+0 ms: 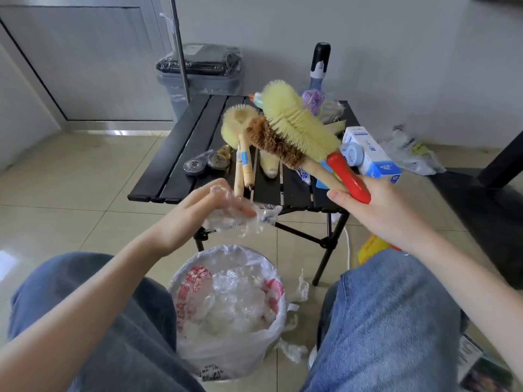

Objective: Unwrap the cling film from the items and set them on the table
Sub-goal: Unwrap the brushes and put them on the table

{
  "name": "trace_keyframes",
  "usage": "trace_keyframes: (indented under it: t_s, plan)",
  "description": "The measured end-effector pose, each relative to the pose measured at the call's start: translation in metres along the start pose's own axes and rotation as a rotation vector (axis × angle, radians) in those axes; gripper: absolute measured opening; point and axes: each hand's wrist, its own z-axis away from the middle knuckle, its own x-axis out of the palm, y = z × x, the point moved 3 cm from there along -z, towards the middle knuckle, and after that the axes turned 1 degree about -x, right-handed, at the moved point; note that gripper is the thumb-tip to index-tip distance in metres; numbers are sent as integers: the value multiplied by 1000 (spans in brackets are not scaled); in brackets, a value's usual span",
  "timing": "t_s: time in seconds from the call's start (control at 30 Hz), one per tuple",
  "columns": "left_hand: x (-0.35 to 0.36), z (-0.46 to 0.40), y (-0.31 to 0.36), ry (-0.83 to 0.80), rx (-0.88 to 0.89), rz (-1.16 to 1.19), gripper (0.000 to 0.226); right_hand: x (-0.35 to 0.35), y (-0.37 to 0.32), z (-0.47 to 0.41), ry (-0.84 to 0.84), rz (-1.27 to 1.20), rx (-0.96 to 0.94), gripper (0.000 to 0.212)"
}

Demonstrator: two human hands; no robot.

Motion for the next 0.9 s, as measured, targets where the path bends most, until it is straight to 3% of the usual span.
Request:
trace_keyframes:
  t_s: [0.07,0.27,0.4,0.6,0.67,0.8,0.9]
  plan:
    - [4,8,0,-5,-20,66,28,5,6,-1,6,6,16,35]
    - [14,21,-36,-2,-126,111,48,28,7,6,-85,5,19,27]
    - [20,22,-73,61,-257,108,38,55,8,14,-134,57,43,31]
    - [45,22,-127,-124,-565,21,66,81,4,23,-194,18,83,36]
    - [55,24,-141,-194,-622,-110,61,88,3,23,-210,5,83,34]
    - [56,24,-154,-314,-585,-587,55,96,3,23,-245,10,88,32]
    - [42,15,-126,-271,-485,-558,60,98,2,21,-234,1,83,32]
